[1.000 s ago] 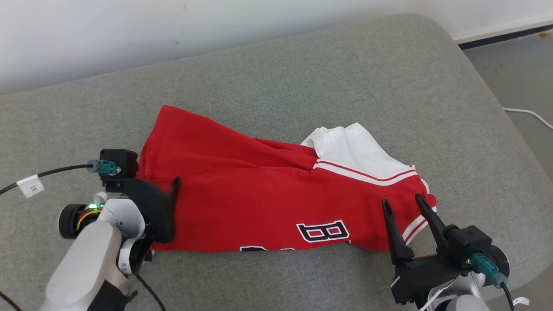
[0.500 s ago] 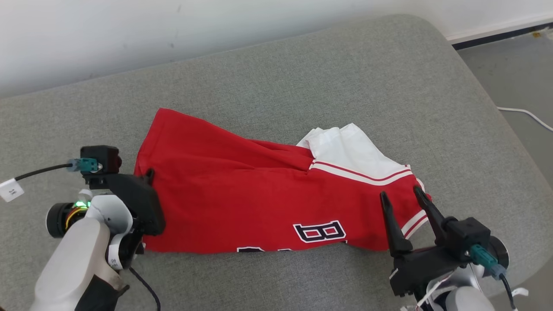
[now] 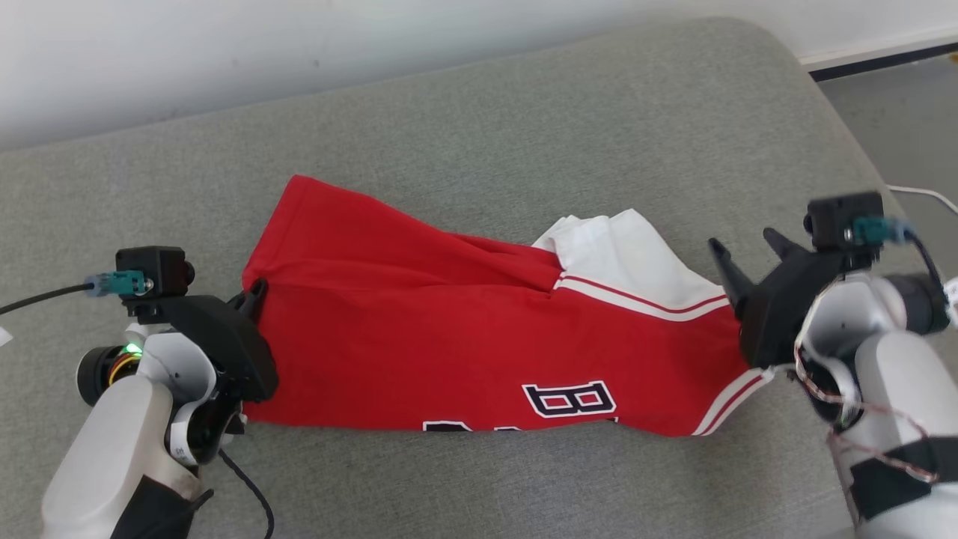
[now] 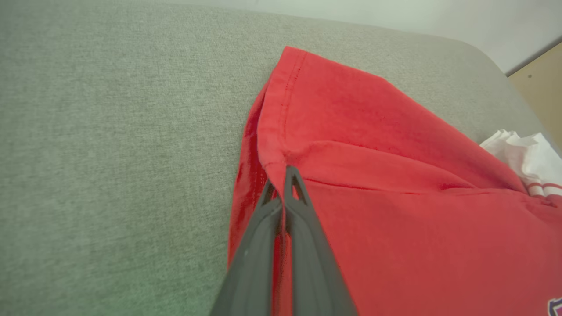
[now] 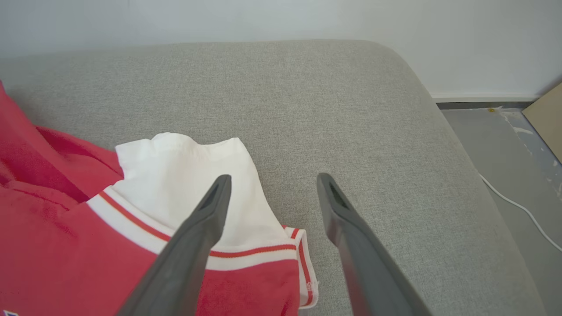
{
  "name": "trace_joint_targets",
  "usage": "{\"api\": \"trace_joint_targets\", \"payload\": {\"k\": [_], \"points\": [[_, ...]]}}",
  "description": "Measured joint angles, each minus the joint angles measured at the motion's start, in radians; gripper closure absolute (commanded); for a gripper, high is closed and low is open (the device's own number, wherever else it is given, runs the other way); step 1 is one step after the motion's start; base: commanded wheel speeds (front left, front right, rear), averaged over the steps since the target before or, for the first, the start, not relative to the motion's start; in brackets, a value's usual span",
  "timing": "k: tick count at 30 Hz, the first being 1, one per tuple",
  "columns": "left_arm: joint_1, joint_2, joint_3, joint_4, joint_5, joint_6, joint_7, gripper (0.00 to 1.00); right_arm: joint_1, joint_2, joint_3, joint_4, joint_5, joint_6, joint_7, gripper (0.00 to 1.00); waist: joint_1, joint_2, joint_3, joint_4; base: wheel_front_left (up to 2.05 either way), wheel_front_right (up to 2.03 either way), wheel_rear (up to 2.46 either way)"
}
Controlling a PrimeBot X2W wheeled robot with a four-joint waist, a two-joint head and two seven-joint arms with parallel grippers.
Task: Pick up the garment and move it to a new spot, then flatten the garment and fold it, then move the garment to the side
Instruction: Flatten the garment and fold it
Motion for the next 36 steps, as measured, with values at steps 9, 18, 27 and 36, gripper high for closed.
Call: {"api": "trace_joint_targets", "payload": {"k": [9, 18, 27, 36], "points": [[-0.006, 0.010, -0.010, -0.081, -0.009, -0.005, 0.036, 1.00, -0.162, -0.044, 0.082, 0.177, 0.047, 0.000, 0.059, 0.00, 0.0001, 0.0001, 0.051, 0.031, 0.00, 0.00, 0.00], [-0.034, 0.017, -0.025, -0.183, -0.008, 0.001, 0.069, 1.00, -0.275, -0.051, 0.096, 0.386, 0.059, 0.000, -0.016, 0.00, 0.0001, 0.0000, 0.126, 0.077, 0.00, 0.00, 0.00], [-0.046, 0.021, -0.024, -0.220, -0.028, 0.001, 0.078, 1.00, -0.356, -0.035, 0.122, 0.528, 0.095, 0.000, -0.031, 0.16, 0.0001, 0.0000, 0.170, 0.120, 0.00, 0.00, 0.00], [-0.044, 0.024, -0.014, -0.227, -0.053, 0.001, 0.080, 1.00, -0.397, -0.032, 0.174, 0.554, 0.135, 0.002, -0.038, 1.00, 0.0001, 0.0000, 0.170, 0.110, 0.00, 0.00, 0.00]]}}
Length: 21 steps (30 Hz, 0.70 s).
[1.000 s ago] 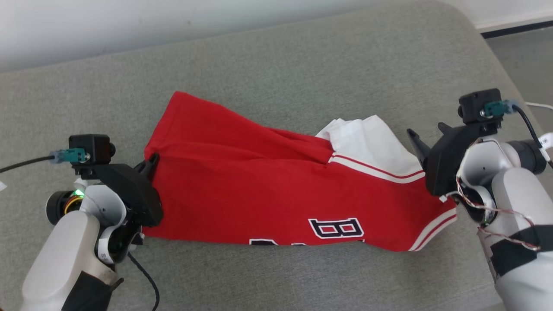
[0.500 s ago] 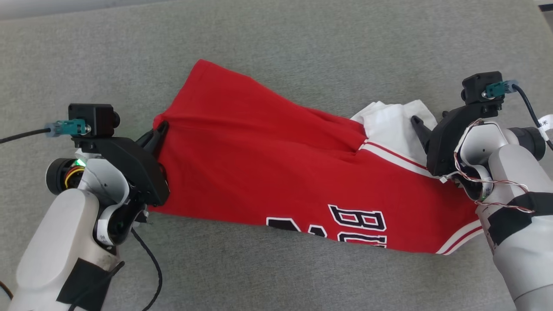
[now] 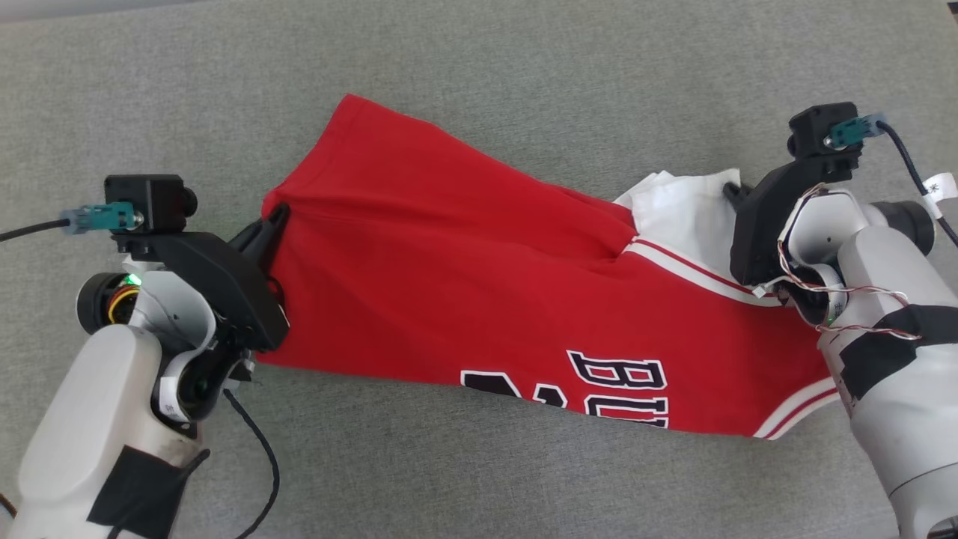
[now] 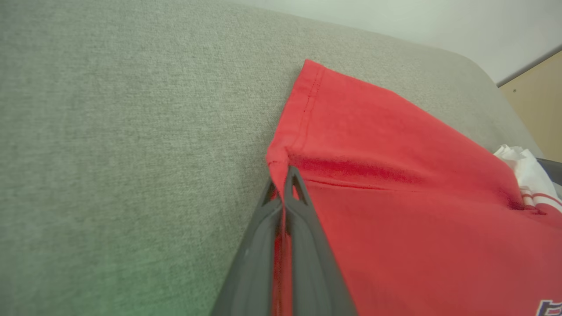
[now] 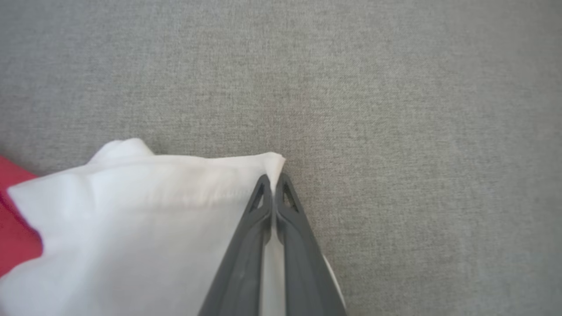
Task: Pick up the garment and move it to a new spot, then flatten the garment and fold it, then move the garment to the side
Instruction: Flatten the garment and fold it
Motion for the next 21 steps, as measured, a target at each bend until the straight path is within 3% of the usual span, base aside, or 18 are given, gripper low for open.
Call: {"api": "trace_joint_targets", "payload": {"k": [9, 13, 17, 21], "points": [[-0.060, -0.018, 0.096, -0.009, -0.108, -0.001, -0.036, 1.00, -0.093, -0.020, 0.012, -0.071, 0.009, 0.000, -0.131, 1.00, 0.0000, 0.0000, -0.024, -0.032, 0.00, 0.00, 0.00], [-0.144, -0.030, 0.164, -0.009, -0.193, 0.001, -0.023, 1.00, -0.155, -0.011, 0.049, -0.154, 0.105, 0.000, -0.132, 1.00, -0.0001, 0.0000, -0.023, -0.044, 0.00, 0.00, 0.00], [-0.255, -0.024, 0.211, -0.002, -0.232, 0.030, -0.006, 1.00, -0.240, -0.051, 0.125, -0.241, 0.175, 0.000, -0.125, 1.00, 0.0001, 0.0000, 0.006, -0.048, 0.00, 0.00, 0.00], [-0.388, -0.032, 0.235, -0.012, -0.239, 0.063, -0.014, 1.00, -0.353, -0.083, 0.153, -0.276, 0.163, 0.000, -0.164, 1.00, 0.0000, 0.0000, 0.051, -0.052, 0.00, 0.00, 0.00]]}}
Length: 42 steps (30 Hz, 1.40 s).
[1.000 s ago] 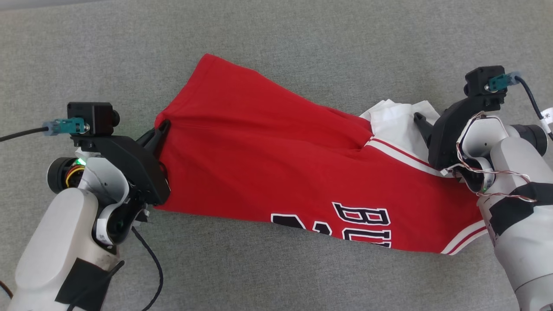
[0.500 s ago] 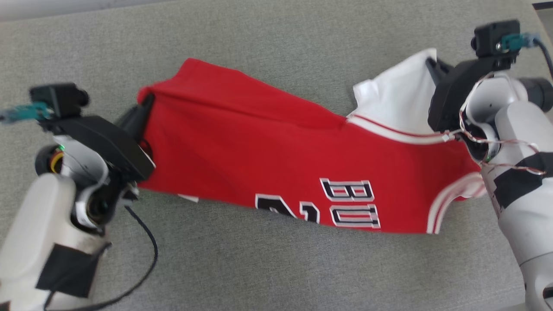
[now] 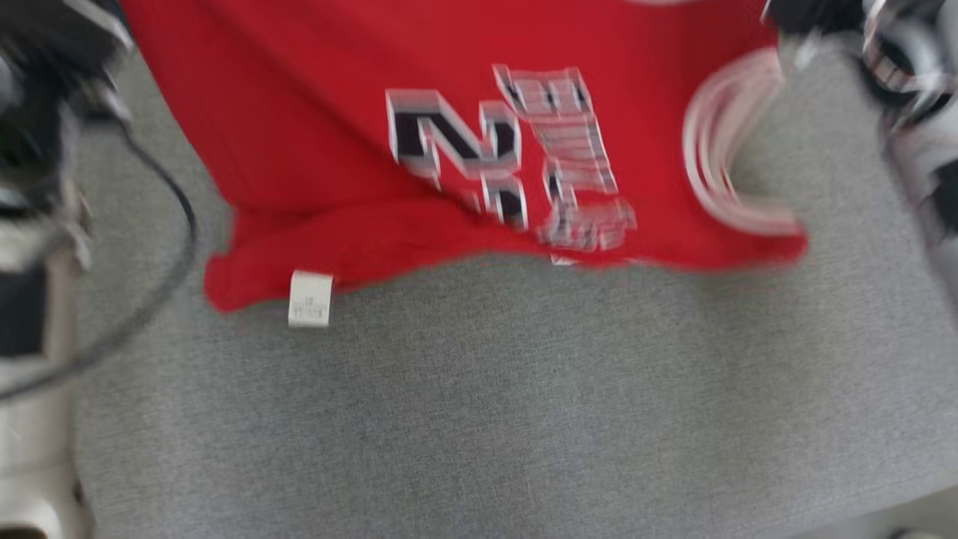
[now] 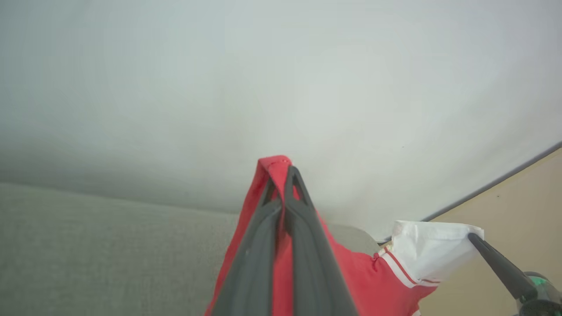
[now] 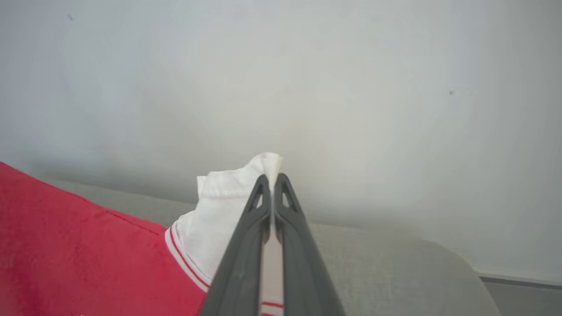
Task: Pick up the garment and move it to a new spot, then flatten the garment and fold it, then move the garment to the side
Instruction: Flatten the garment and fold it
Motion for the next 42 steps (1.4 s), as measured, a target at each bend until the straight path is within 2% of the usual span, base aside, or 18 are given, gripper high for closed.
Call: {"api": "trace_joint_targets", "payload": {"k": [5, 11, 13, 17, 21, 25, 31, 38, 42], "points": [[-0.185, 0.002, 0.028, -0.021, 0.004, 0.026, -0.034, 1.00, -0.179, -0.012, -0.042, -0.014, -0.082, 0.000, -0.123, 1.00, 0.0001, 0.0001, 0.070, -0.008, 0.00, 0.00, 0.00], [-0.407, 0.053, 0.031, -0.031, 0.091, 0.022, -0.132, 1.00, -0.365, 0.026, -0.214, 0.005, -0.219, 0.000, -0.333, 1.00, 0.0002, 0.0001, 0.156, -0.028, 0.00, 0.00, 0.00], [-0.474, 0.068, 0.027, -0.024, 0.130, 0.007, -0.176, 1.00, -0.414, 0.047, -0.280, 0.011, -0.264, 0.000, -0.391, 1.00, 0.0002, 0.0001, 0.181, -0.038, 0.00, 0.00, 0.00], [-0.581, 0.063, 0.024, -0.006, 0.152, -0.026, -0.256, 1.00, -0.509, 0.069, -0.372, 0.012, -0.363, 0.000, -0.486, 1.00, 0.0002, 0.0002, 0.218, -0.057, 0.00, 0.00, 0.00], [-0.662, 0.068, 0.018, 0.035, 0.171, -0.063, -0.321, 1.00, -0.555, 0.085, -0.439, -0.014, -0.442, 0.000, -0.524, 1.00, 0.0001, 0.0001, 0.241, -0.069, 0.00, 0.00, 0.00], [-0.682, 0.081, 0.009, 0.068, 0.190, -0.080, -0.382, 1.00, -0.571, 0.103, -0.495, -0.050, -0.511, 0.000, -0.535, 1.00, 0.0000, 0.0001, 0.257, -0.066, 0.00, 0.00, 0.00], [-0.588, 0.114, -0.049, 0.128, 0.196, -0.098, -0.402, 1.00, -0.469, 0.107, -0.412, -0.025, -0.548, 0.000, -0.537, 1.00, 0.0000, 0.0001, 0.280, -0.055, 0.00, 0.00, 0.00], [-0.458, 0.147, -0.139, 0.097, 0.138, -0.104, -0.395, 1.00, -0.324, 0.094, -0.284, -0.074, -0.481, 0.000, -0.537, 1.00, 0.0000, 0.0000, 0.268, -0.040, 0.00, 0.00, 0.00], [-0.336, 0.189, -0.180, 0.038, 0.066, -0.104, -0.395, 1.00, -0.208, 0.060, -0.179, -0.137, -0.410, 0.000, -0.529, 1.00, 0.0000, 0.0000, 0.234, -0.034, 0.00, 0.00, 0.00]]}}
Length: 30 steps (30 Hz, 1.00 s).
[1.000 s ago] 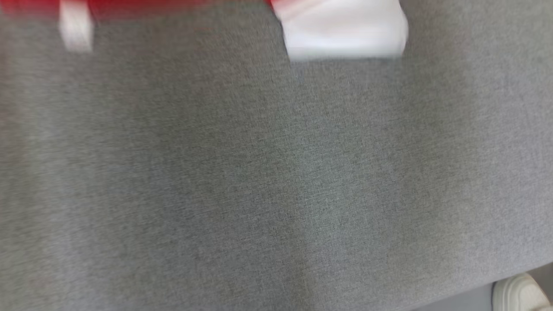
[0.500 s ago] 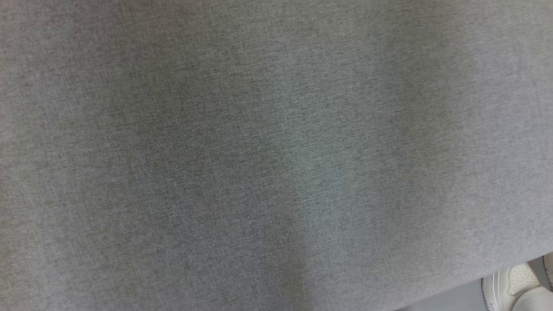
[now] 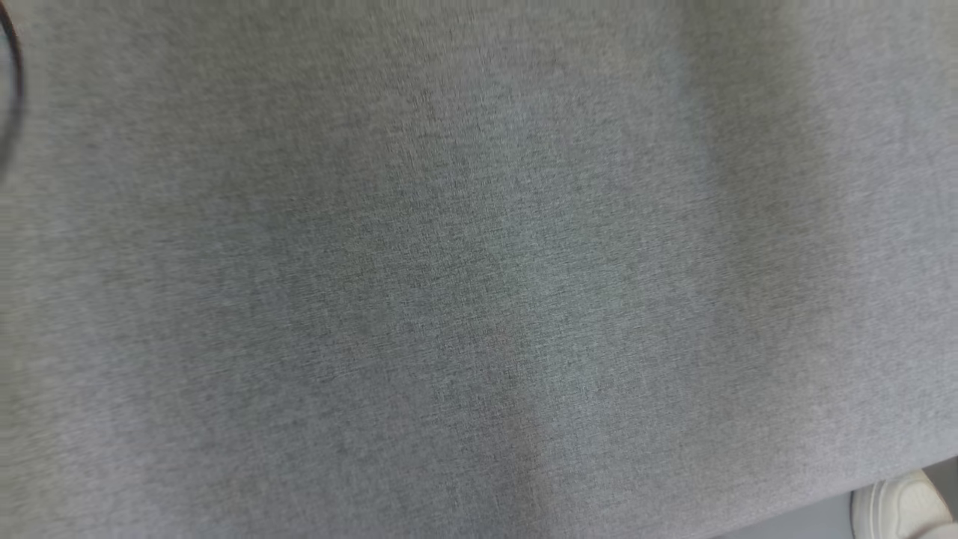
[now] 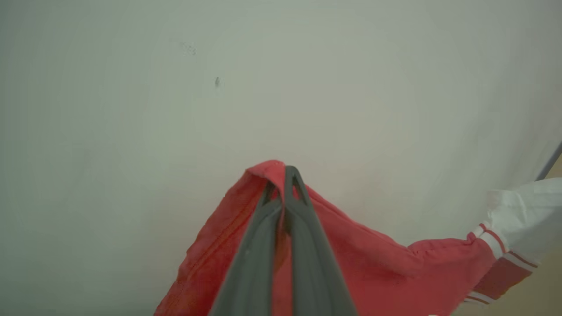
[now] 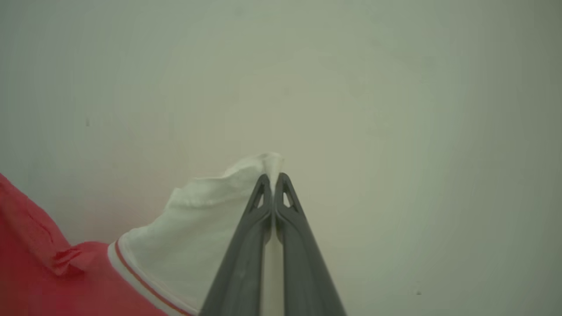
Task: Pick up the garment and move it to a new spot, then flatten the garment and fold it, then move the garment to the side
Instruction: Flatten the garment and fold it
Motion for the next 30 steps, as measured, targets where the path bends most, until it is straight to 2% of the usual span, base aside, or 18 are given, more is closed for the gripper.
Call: {"api": "trace_joint_targets", "payload": {"k": [4, 7, 12, 18, 22, 27, 30], "points": [[0.146, 0.045, -0.027, -0.057, -0.057, 0.000, 0.006, 1.00, 0.122, -0.051, 0.105, -0.081, 0.135, 0.000, 0.094, 1.00, -0.0001, 0.0000, -0.053, 0.008, 0.00, 0.00, 0.00], [0.258, 0.070, -0.026, -0.087, -0.093, 0.000, 0.006, 1.00, 0.214, -0.094, 0.126, -0.159, 0.230, 0.000, 0.158, 1.00, -0.0002, -0.0001, -0.099, 0.014, 0.00, 0.00, 0.00], [0.447, 0.083, -0.017, -0.128, -0.156, 0.002, 0.004, 1.00, 0.358, -0.160, 0.138, -0.254, 0.323, 0.000, 0.267, 1.00, -0.0003, -0.0001, -0.183, 0.026, 0.00, 0.00, 0.00], [0.680, 0.076, -0.052, -0.190, -0.184, 0.016, 0.011, 1.00, 0.552, -0.197, 0.087, -0.343, 0.376, 0.000, 0.380, 1.00, -0.0004, -0.0002, -0.284, 0.044, 0.00, 0.00, 0.00], [0.853, 0.044, -0.064, -0.234, -0.212, 0.051, -0.013, 1.00, 0.707, -0.180, 0.010, -0.393, 0.416, 0.000, 0.474, 1.00, -0.0003, -0.0002, -0.350, 0.055, 0.00, 0.00, 0.00], [1.042, 0.021, -0.070, -0.294, -0.245, 0.090, -0.043, 1.00, 0.920, -0.159, -0.061, -0.490, 0.458, 0.000, 0.646, 1.00, -0.0005, -0.0003, -0.427, 0.069, 0.00, 0.00, 0.00], [1.159, 0.026, -0.092, -0.331, -0.248, 0.103, -0.046, 1.00, 1.084, -0.156, -0.124, -0.582, 0.428, 0.000, 0.786, 1.00, -0.0004, -0.0003, -0.478, 0.082, 0.00, 0.00, 0.00]]}}
